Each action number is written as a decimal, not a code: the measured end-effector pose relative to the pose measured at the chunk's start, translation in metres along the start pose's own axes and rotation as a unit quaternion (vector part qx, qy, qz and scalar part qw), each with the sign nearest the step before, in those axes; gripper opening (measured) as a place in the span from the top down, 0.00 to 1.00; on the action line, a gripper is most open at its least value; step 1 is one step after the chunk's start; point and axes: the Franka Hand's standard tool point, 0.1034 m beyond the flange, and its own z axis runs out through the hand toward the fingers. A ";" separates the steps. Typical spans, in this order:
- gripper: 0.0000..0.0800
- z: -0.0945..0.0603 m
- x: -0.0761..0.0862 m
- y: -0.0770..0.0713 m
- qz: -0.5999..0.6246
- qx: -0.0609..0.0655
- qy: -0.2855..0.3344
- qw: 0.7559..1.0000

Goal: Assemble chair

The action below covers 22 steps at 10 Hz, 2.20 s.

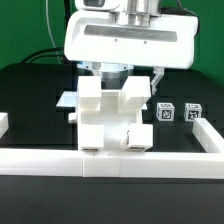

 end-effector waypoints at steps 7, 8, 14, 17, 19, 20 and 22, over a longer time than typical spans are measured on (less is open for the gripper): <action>0.19 -0.023 0.015 -0.009 0.010 0.019 -0.010 1.000; 0.19 -0.023 0.027 -0.009 0.008 0.017 -0.002 1.000; 0.19 -0.014 0.029 -0.002 -0.018 0.007 0.008 1.000; 0.19 -0.007 0.041 -0.004 -0.031 -0.001 0.011 0.999; 0.19 -0.003 0.039 -0.009 -0.034 0.000 0.009 0.999; 0.19 -0.001 0.037 -0.006 -0.033 -0.001 0.008 0.999; 0.19 0.006 0.026 0.003 -0.024 -0.008 0.011 1.000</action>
Offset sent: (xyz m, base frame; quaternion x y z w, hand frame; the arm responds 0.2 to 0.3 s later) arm -0.0222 -0.0029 0.0127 -0.0158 -0.0186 0.0092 0.9997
